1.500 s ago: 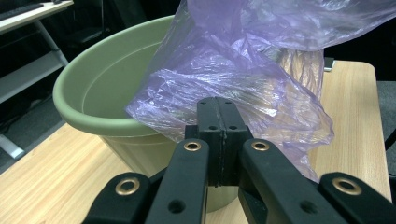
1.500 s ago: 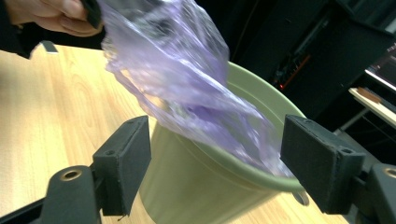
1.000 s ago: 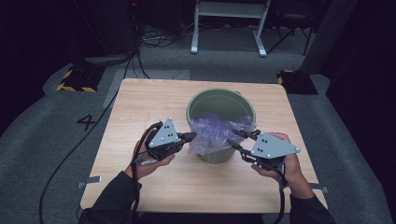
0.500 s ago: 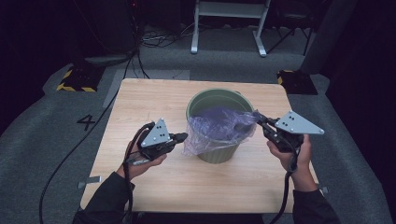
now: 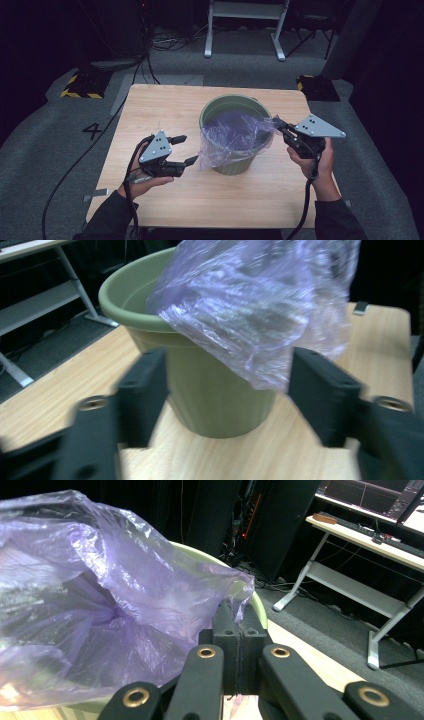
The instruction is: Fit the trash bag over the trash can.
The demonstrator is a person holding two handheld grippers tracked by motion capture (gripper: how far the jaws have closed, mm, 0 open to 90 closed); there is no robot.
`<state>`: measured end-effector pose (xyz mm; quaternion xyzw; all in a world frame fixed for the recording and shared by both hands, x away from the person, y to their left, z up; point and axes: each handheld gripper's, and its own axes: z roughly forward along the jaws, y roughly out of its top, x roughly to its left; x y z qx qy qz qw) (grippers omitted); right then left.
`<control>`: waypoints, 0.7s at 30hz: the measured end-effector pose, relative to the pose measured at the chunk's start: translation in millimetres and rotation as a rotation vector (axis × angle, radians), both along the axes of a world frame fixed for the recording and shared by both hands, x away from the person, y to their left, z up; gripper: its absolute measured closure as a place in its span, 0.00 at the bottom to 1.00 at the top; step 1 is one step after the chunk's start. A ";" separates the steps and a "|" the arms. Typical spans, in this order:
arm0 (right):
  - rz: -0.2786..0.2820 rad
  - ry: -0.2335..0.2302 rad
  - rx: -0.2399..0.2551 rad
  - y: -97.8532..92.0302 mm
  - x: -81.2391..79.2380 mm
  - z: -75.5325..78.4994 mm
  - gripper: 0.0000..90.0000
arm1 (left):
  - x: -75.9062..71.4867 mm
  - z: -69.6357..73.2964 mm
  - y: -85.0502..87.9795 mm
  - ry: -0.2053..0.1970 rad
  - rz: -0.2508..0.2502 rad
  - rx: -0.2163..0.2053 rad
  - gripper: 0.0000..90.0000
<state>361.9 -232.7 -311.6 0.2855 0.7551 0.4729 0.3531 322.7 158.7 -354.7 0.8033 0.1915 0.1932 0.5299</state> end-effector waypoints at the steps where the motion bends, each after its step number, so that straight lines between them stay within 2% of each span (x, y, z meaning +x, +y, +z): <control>1: -0.001 0.002 0.000 0.2 -0.1 0.2 1.00 | -4.1 0.4 -0.3 0.006 -0.019 0.000 0.26; 3: 0.003 0.006 0.000 0.8 -0.7 0.2 1.00 | -13.4 0.9 -2.7 0.007 -0.034 -0.009 0.21; 5: 0.004 0.007 -0.001 1.6 -1.7 -0.5 1.00 | -22.0 1.4 -6.1 0.016 -0.057 -0.041 0.18; 9: 0.016 0.011 -0.002 3.7 -4.5 -2.3 1.00 | -28.3 -0.7 -21.4 0.018 -0.049 -0.036 0.18; 11: 0.024 0.011 -0.003 4.9 -6.1 -3.4 1.00 | -23.1 -3.5 -27.3 0.013 -0.003 -0.024 0.18; 12: 0.029 0.012 -0.005 5.2 -6.9 -3.9 1.00 | -18.3 -4.9 -27.8 0.030 0.020 -0.037 0.19; 14: 0.036 0.015 -0.006 4.8 -9.1 -4.8 1.00 | -7.9 -8.6 -27.9 0.068 0.051 -0.051 0.29; 18: 0.039 0.026 0.007 -1.6 -15.6 -7.4 1.00 | 8.3 -18.4 -27.3 0.097 0.097 -0.007 0.35; 21: 0.036 0.031 0.018 -5.5 -18.6 -9.5 1.00 | 16.3 -24.3 -26.2 0.128 0.095 -0.001 0.37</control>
